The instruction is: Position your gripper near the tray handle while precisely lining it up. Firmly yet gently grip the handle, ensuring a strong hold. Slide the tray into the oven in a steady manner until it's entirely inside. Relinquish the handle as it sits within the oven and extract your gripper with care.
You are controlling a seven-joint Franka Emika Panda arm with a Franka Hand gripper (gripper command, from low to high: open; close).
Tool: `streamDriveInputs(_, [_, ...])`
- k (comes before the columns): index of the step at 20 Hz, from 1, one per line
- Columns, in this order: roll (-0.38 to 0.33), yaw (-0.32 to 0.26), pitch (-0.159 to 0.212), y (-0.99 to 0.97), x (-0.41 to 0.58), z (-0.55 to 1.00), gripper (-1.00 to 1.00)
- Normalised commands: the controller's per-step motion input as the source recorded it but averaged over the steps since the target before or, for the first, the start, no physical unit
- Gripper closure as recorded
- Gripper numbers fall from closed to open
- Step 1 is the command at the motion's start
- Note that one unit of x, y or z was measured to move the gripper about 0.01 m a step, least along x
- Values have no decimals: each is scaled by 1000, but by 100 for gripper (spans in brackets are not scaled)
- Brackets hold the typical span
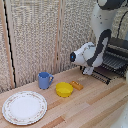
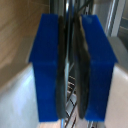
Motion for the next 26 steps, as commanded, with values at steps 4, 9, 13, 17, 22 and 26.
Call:
streamDriveInputs(4, [233, 60, 10, -538, 0, 551, 100])
streamDriveInputs(9, [199, 42, 0, -620, 0, 664, 100])
streamDriveInputs(13, [169, 35, 0, -712, 0, 719, 100])
streamDriveInputs(17, [142, 3, 4, -835, 0, 679, 100])
streamDriveInputs(22, [99, 9, 28, -915, -6, 452, 100])
streamDriveInputs(26, [71, 1, 3, -991, -31, 421, 100])
